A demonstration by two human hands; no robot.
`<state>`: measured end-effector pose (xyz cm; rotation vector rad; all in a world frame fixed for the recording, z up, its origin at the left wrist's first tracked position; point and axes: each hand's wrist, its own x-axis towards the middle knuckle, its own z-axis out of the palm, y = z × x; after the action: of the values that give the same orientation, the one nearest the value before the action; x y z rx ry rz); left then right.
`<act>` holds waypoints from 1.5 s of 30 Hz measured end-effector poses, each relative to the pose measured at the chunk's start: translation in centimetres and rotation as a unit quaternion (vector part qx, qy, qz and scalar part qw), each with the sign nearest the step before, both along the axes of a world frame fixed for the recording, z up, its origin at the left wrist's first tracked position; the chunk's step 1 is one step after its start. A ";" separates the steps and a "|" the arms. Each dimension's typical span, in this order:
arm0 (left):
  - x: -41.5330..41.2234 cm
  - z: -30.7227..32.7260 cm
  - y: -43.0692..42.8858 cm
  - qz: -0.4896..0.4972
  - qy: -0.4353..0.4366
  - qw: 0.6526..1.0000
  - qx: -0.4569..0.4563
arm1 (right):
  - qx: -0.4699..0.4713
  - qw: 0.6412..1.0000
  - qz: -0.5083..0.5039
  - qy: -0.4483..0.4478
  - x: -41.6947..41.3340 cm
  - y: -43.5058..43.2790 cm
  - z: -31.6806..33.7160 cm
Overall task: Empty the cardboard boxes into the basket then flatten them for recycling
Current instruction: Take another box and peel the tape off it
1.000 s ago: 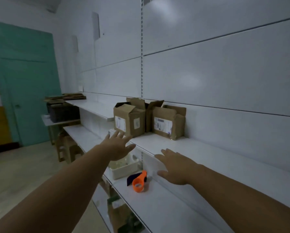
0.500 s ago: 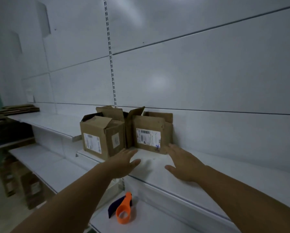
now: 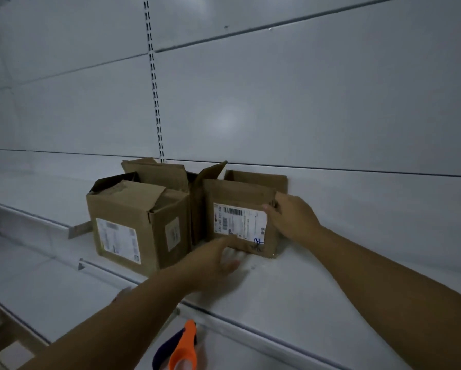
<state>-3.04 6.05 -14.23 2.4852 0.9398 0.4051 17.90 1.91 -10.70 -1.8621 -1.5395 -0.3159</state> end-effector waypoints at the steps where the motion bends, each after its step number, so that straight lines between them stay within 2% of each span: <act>1: 0.1 -0.3 0.3 -0.024 -0.036 0.999 -0.018 | 0.030 0.999 -0.008 -0.026 0.0 -0.7 0.3; 5: 1.3 -0.9 -0.7 -0.102 -0.227 0.968 -0.047 | 0.110 0.990 -0.073 -0.044 1.5 -4.0 1.9; 7: 2.0 -0.5 -1.2 -0.108 -0.302 0.947 0.024 | 0.157 0.980 -0.121 -0.016 2.2 -5.6 2.6; 9: 2.7 0.0 -1.5 -0.111 -0.380 0.915 0.079 | 0.214 0.962 -0.151 0.078 2.9 -7.0 2.9; 11: 3.1 0.5 -2.3 -0.119 -0.437 0.890 0.058 | 0.257 0.926 -0.169 0.220 3.4 -8.0 2.9; 13: 3.5 1.0 -3.4 -0.153 -0.437 0.886 0.028 | 0.280 0.871 -0.173 0.364 3.2 -9.0 2.8; 16: 4.8 1.4 -3.8 -0.210 -0.400 0.890 0.067 | 0.241 0.790 -0.112 0.552 0.7 -10.4 1.7; 18: 5.6 2.2 -3.0 -0.219 -0.410 0.880 0.098 | 0.142 0.766 -0.077 0.622 -1.5 -11.6 0.6; 19: 5.7 2.8 -2.4 -0.215 -0.424 0.875 0.091 | 0.058 0.766 -0.070 0.637 -2.5 -12.3 0.2; 20: 5.9 3.2 -1.6 -0.211 -0.438 0.871 0.072 | -0.052 0.776 -0.074 0.624 -3.4 -13.1 -0.1; 22: 6.0 3.8 0.0 -0.228 -0.429 0.874 0.009 | -0.256 0.809 -0.095 0.520 -4.2 -14.6 -0.2; 23: 6.0 3.7 0.7 -0.253 -0.401 0.880 -0.024 | -0.310 0.832 -0.117 0.446 -4.1 -15.2 -0.1; 24: 6.1 3.3 1.3 -0.283 -0.370 0.884 -0.049 | -0.313 0.864 -0.147 0.365 -3.6 -15.6 0.1; 25: 6.3 2.6 1.8 -0.308 -0.344 0.884 -0.068 | -0.275 0.901 -0.172 0.289 -2.8 -15.8 0.3; 27: 6.9 0.9 2.6 -0.317 -0.325 0.885 -0.106 | -0.104 0.958 -0.180 0.195 -1.4 -15.7 0.9; 28: 7.1 0.3 2.8 -0.313 -0.324 0.884 -0.127 | -0.013 0.971 -0.151 0.182 -1.1 -15.3 1.3; 29: 7.4 0.0 2.9 -0.310 -0.322 0.882 -0.150 | 0.028 0.980 -0.107 0.164 -0.8 -14.9 1.5; 31: 7.6 -0.4 2.9 -0.308 -0.325 0.875 -0.185 | -0.030 0.996 -0.022 0.086 -0.6 -13.4 1.2; 33: 7.6 -0.8 2.8 -0.307 -0.337 0.867 -0.203 | -0.119 0.993 0.015 -0.016 0.0 -11.5 0.3; 34: 7.6 -1.1 2.7 -0.306 -0.344 0.865 -0.201 | -0.117 0.991 0.030 -0.061 0.6 -10.6 -0.3; 37: 7.5 -1.7 2.7 -0.282 -0.354 0.877 -0.161 | -0.008 0.995 0.054 -0.081 1.6 -8.8 -1.9; 40: 7.9 -2.4 2.8 -0.257 -0.325 0.907 -0.071 | 0.098 0.991 0.053 -0.074 1.4 -7.6 -3.1; 45: 8.5 -2.3 2.3 -0.214 -0.339 0.909 0.111 | 0.173 0.982 0.032 -0.068 1.4 -6.8 -3.8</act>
<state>5.48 8.33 -16.48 2.3588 0.0669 1.1674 19.29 -4.84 -14.52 -1.5433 -1.5180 -0.6505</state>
